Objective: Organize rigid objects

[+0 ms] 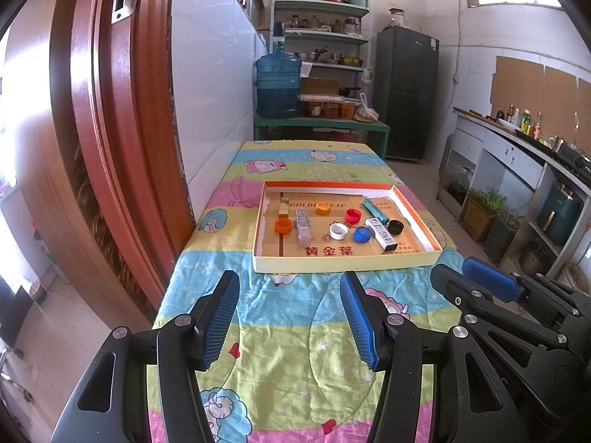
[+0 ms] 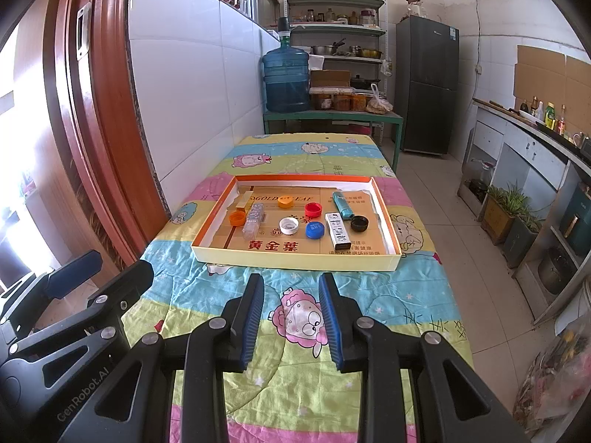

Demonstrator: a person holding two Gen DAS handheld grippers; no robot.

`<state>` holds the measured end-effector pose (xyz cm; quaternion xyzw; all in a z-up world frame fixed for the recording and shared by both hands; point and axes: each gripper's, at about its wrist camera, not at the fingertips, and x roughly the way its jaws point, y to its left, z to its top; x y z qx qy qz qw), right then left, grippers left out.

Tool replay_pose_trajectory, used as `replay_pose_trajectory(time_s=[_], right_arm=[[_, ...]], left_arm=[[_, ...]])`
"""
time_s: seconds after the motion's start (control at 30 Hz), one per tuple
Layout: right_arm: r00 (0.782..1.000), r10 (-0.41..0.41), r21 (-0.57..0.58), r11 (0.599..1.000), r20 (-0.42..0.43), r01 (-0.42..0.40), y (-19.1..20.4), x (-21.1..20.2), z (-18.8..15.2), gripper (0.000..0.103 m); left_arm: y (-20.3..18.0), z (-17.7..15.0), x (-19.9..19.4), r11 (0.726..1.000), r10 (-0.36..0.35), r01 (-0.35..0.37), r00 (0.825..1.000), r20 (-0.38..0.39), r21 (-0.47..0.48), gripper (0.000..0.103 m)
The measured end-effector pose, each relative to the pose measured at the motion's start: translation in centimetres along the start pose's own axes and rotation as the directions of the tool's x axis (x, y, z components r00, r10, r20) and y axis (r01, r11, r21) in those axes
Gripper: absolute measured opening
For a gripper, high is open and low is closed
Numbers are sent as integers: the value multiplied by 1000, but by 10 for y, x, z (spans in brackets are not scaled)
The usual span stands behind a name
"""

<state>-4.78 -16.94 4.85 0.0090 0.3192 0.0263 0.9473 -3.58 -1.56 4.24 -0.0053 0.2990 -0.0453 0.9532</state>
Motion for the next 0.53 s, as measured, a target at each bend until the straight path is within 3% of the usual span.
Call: replay_pose_trajectory(time_s=[0.53], right_arm=[[1000,1,1,1000,-3,-1,1,1,0,31]], left_arm=[[0,-3,4,1000,0,0,1000,-6,5,59]])
